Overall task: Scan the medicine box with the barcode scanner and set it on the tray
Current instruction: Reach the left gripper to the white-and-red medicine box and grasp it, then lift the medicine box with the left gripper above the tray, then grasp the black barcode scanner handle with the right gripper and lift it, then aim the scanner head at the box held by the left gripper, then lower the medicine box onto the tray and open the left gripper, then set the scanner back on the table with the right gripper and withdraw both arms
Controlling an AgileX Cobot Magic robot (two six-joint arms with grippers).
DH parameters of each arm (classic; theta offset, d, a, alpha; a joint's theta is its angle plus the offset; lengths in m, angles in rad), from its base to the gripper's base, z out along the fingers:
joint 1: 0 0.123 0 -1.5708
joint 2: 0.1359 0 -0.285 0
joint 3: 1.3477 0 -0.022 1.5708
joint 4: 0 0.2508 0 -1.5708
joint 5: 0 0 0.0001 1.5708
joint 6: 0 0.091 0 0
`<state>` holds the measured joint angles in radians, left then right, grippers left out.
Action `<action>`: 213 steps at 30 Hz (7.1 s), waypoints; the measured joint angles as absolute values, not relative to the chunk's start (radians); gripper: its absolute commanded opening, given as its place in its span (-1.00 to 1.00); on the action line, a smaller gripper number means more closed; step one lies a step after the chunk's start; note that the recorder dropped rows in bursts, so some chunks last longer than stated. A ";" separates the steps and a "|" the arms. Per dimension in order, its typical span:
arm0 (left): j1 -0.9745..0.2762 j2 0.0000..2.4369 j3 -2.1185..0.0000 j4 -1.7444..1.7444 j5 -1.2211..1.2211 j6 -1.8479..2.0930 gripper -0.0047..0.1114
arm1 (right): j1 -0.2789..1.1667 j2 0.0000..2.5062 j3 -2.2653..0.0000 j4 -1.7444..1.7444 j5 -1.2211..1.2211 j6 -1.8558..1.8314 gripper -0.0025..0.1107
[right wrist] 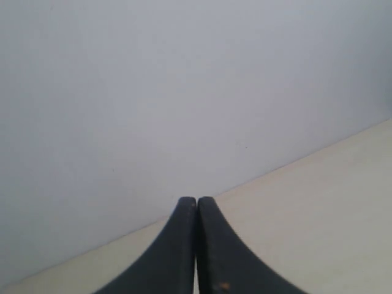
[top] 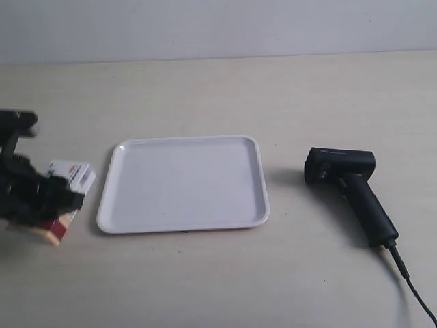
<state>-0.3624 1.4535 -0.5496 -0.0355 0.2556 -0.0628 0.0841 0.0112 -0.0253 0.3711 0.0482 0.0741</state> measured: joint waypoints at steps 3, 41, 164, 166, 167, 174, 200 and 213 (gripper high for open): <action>-0.379 1.456 -0.725 -0.108 0.379 0.114 -0.92 | 0.084 0.071 -0.071 0.380 0.093 0.027 -0.96; -0.389 1.854 -1.121 -0.768 0.579 1.220 -0.92 | 0.418 1.587 -0.402 0.539 -0.153 -0.322 0.46; -0.383 1.874 -1.110 -0.852 0.752 1.928 -0.92 | 0.367 1.744 -0.838 0.028 0.314 -0.239 -0.96; -0.383 1.874 -1.110 -0.850 0.752 1.932 -0.92 | 0.367 1.744 -0.838 -0.022 0.324 -0.176 -0.96; -0.383 1.876 -1.110 -0.850 0.752 1.938 -0.92 | 0.367 1.744 -0.838 -0.047 0.329 -0.143 -0.96; -0.383 1.918 -1.110 -0.854 0.715 1.970 -0.92 | 0.366 1.726 -0.796 -0.101 0.320 -0.055 -0.96; -0.381 1.968 -1.110 -0.899 0.723 1.800 -0.92 | 0.366 1.820 -0.774 -0.101 0.157 0.039 -0.96; -0.381 2.028 -1.108 -0.950 0.650 1.744 0.55 | 0.366 1.832 -0.774 -0.101 0.120 0.094 0.45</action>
